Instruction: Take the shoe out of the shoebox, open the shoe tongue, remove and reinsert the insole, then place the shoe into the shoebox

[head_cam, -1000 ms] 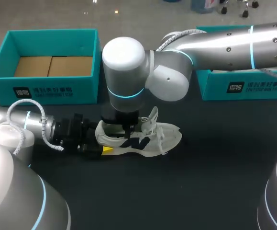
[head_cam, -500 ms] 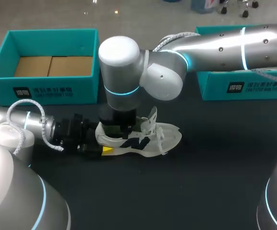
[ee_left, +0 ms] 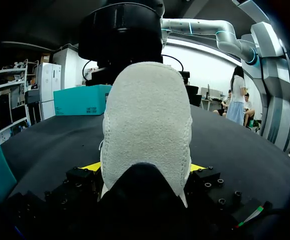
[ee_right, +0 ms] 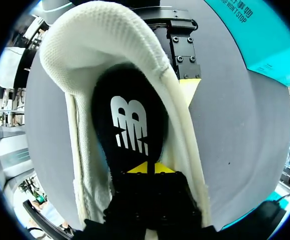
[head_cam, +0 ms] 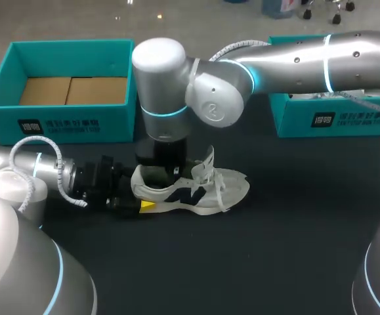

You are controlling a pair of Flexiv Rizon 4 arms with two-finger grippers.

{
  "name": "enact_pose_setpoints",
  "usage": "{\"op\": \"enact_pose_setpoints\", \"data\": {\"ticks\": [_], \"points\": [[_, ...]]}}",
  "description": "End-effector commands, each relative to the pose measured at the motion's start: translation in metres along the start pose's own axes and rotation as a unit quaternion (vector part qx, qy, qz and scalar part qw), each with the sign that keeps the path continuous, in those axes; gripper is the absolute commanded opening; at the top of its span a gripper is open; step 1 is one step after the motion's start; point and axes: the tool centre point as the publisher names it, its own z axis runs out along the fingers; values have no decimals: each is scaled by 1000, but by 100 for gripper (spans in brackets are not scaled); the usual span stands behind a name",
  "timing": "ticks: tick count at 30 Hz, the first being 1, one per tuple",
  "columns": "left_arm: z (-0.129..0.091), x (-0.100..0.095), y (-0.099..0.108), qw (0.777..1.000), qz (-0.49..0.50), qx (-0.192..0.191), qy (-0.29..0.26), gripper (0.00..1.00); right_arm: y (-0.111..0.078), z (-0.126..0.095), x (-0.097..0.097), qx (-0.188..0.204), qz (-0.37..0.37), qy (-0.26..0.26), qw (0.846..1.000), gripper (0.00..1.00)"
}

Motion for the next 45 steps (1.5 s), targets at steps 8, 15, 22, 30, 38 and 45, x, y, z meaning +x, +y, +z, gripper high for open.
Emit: {"op": "enact_pose_setpoints", "data": {"ticks": [8,15,22,30,38,45], "points": [[1,0,2,1000,1,0,-1,0,-8,0,6,-26,-9,24,999,0],[1,0,2,1000,1,0,-1,0,-7,-22,10,-36,-34,34,998,0],[1,0,2,1000,1,0,-1,0,-9,-29,11,-45,-43,35,997,0],[1,0,2,1000,1,0,-1,0,-16,-37,7,-57,-37,27,997,0],[1,0,2,1000,1,0,-1,0,-30,-44,0,-67,-23,24,997,0],[1,0,2,1000,1,0,-1,0,-36,-47,-4,-120,-23,34,992,0]]}}
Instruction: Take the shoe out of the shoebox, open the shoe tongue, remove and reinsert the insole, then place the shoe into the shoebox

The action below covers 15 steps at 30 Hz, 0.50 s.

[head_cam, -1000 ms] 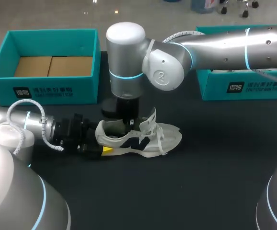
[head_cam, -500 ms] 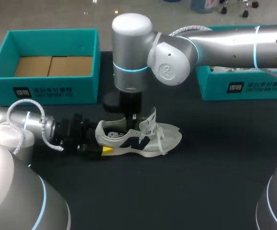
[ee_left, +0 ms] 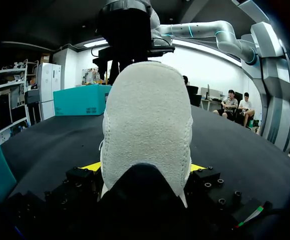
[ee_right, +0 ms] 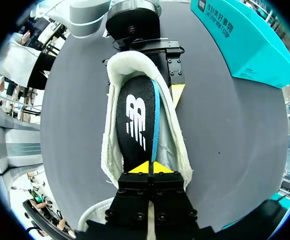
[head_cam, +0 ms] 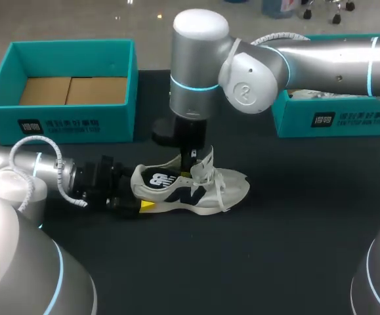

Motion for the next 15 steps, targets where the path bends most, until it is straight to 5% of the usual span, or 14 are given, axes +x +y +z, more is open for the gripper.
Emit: {"op": "enact_pose_setpoints", "data": {"ticks": [1,15], "points": [[1,0,3,1000,0,-1,-1,0,-12,-3,-1,-41,-2,5,999,0],[1,0,3,1000,0,-1,-1,0,10,-14,-2,-118,-43,15,992,0]]}}
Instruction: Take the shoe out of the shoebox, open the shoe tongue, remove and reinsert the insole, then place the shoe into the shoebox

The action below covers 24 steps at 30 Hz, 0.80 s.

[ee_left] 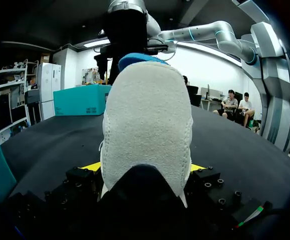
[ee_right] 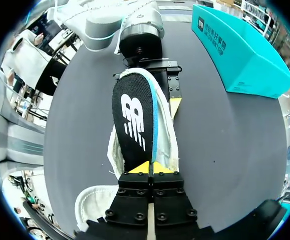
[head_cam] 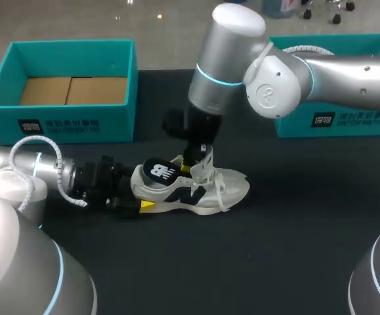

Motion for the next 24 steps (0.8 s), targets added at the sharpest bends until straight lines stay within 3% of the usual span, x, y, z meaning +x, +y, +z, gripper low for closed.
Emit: {"op": "enact_pose_setpoints", "data": {"ticks": [1,10,19,21,24], "points": [[1,0,3,1000,0,0,-1,0,6,2,-1,-23,-16,6,1000,0],[1,0,3,1000,0,0,-1,0,35,-2,1,-62,-69,24,995,0],[1,0,3,1000,0,0,-1,0,40,13,0,-96,-88,86,988,0],[1,0,3,1000,0,0,-1,0,39,15,0,-104,-87,93,986,23],[1,0,3,1000,0,0,-1,0,38,17,0,-115,-87,103,984,26]]}}
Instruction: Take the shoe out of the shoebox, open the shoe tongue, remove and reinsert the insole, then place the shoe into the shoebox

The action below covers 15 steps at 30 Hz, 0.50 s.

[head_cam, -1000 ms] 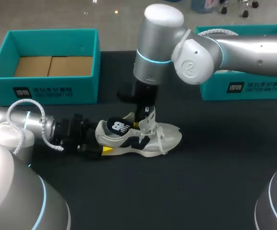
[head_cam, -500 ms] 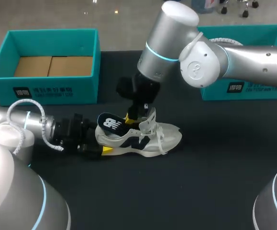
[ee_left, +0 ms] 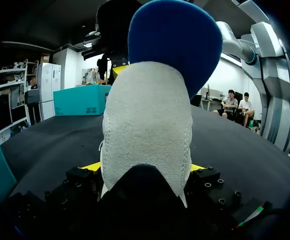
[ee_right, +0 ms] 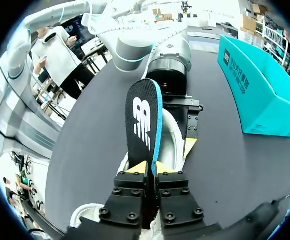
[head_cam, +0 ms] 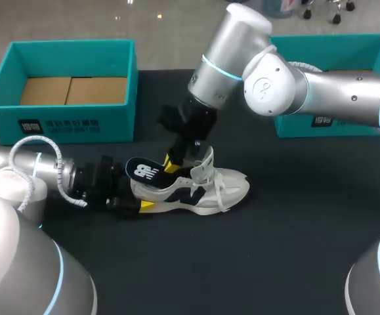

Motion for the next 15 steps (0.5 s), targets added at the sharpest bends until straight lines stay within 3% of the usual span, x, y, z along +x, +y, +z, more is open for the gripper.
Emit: {"op": "enact_pose_setpoints", "data": {"ticks": [1,5,15], "points": [[1,0,3,1000,0,-1,-1,0,-3,7,-6,-20,-3,20,1000,27],[1,0,3,1000,0,-1,-1,0,-8,9,-8,-36,-7,41,998,37],[1,0,3,1000,0,-1,-1,0,-11,13,-17,-50,-12,71,996,42]]}}
